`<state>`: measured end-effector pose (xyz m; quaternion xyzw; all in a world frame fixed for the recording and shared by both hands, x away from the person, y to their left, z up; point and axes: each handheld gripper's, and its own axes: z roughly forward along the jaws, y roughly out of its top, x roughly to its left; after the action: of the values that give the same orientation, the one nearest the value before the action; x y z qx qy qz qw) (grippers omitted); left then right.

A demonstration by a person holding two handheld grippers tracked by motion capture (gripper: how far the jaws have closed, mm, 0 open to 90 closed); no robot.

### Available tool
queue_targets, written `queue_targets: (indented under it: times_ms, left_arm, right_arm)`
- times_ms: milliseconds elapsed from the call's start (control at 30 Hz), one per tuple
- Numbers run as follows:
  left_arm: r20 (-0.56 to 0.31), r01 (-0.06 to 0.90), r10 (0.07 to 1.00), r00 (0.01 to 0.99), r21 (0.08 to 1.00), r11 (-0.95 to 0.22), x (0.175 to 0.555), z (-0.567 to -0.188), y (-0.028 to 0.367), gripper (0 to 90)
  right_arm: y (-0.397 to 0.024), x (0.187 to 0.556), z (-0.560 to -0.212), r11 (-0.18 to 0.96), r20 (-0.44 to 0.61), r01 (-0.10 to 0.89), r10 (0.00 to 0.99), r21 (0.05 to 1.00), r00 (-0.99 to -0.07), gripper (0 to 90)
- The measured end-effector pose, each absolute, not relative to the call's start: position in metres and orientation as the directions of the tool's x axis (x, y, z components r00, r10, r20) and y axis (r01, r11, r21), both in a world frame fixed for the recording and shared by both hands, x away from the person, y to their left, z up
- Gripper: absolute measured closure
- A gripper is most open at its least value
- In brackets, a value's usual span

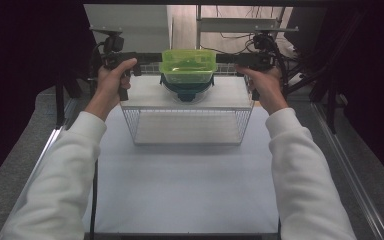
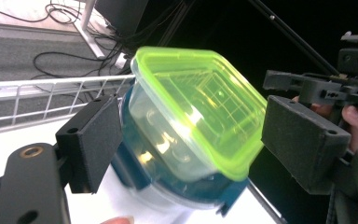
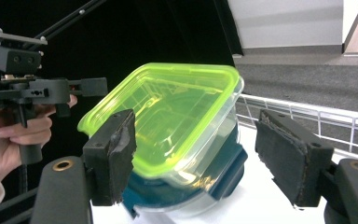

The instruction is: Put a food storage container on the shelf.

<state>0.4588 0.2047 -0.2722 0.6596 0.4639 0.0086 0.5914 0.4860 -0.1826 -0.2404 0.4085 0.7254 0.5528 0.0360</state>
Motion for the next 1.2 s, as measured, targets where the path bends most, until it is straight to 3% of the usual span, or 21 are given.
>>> queue_targets:
  times_ms: [100, 500, 1067, 1200]
  left_arm:
    - [-0.456, 0.573, 0.670, 0.585, 0.818, 0.057, 0.447, -0.274, 0.206, 18.2]
    - [-0.384, 0.523, 0.672, 0.633, 0.853, -0.005, 0.387, -0.300, 0.210, 18.1]
    - [-0.343, 0.561, 0.699, 0.628, 0.821, -0.101, 0.303, -0.401, 0.213, 18.0]
    - [-0.301, 0.566, 0.713, 0.634, 0.808, -0.162, 0.292, -0.423, 0.205, 17.8]
  right_arm:
    - [-0.186, 0.476, -0.241, 0.088, 0.365, 0.534, 0.635, 0.841, -0.680, 28.8]
    - [-0.203, 0.423, -0.263, 0.158, 0.272, 0.460, 0.626, 0.874, -0.731, 29.5]
    - [-0.245, 0.343, -0.339, 0.234, 0.259, 0.481, 0.608, 0.845, -0.750, 29.8]
    - [-0.252, 0.331, -0.361, 0.251, 0.262, 0.503, 0.619, 0.827, -0.740, 29.8]
